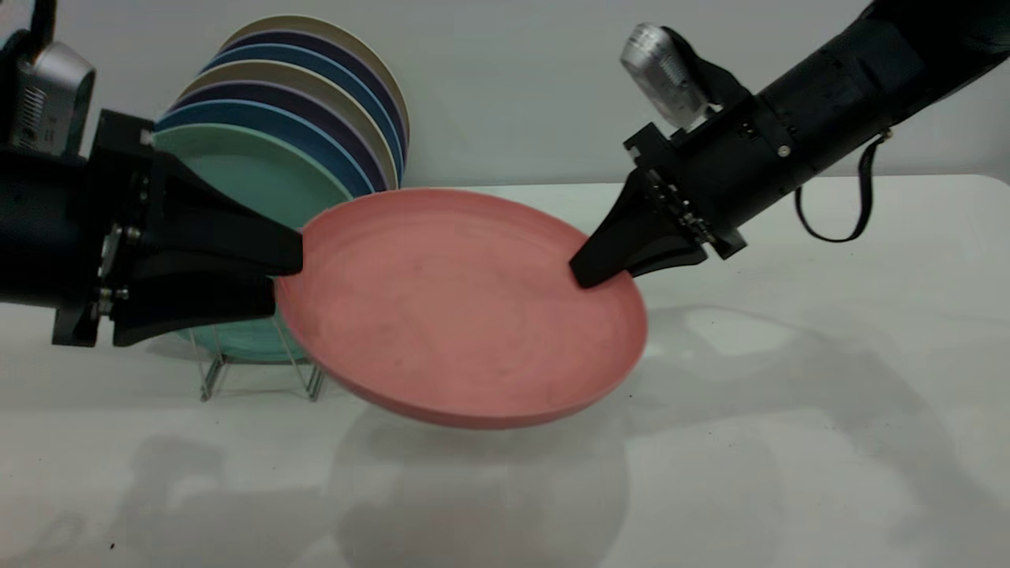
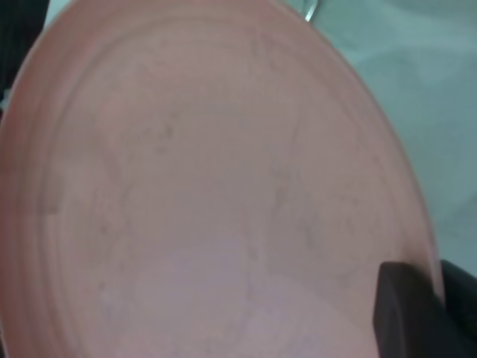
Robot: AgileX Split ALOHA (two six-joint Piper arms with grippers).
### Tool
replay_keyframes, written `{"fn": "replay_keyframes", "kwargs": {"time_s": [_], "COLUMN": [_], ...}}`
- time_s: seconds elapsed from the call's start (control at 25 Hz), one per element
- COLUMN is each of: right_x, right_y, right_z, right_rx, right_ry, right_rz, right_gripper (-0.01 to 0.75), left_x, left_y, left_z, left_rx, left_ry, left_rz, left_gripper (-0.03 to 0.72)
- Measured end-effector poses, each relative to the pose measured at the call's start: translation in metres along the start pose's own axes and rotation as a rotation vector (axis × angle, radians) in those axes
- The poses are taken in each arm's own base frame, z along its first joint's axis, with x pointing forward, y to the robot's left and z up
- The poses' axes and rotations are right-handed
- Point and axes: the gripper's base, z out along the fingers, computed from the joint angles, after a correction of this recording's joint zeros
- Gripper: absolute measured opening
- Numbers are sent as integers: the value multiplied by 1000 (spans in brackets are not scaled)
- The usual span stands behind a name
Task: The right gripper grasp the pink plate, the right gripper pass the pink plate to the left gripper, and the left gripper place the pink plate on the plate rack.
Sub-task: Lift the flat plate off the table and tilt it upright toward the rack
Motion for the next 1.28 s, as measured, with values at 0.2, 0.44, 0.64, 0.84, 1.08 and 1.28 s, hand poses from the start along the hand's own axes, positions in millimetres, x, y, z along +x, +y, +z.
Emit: {"fn": "replay_keyframes", "kwargs": {"time_s": [0.2, 0.44, 0.64, 0.84, 1.08, 1.28], "right_x": [1, -1, -1, 2, 3, 3], "right_y": [4, 10, 21, 42, 46, 47], "right_z": [4, 4, 13, 34, 39, 39], "right_rx": [-16, -75, -112, -143, -136, -143], "right_ry": [10, -4, 0, 43, 50, 52], "right_rz": [-4, 21, 20, -15, -67, -91], "right_gripper": [13, 13, 16, 17, 17, 43], "left_x": [3, 3, 3, 2, 3, 2], "left_y": [1, 1, 1, 3, 3, 7], "left_z": [0, 0, 0, 0, 0, -1], "left_rx": [-6, -11, -13, -28, -34, -65], "left_ry": [28, 30, 29, 27, 35, 27], "left_rz": [17, 15, 13, 13, 19, 12], "left_gripper": [427, 427, 427, 427, 329, 132]}}
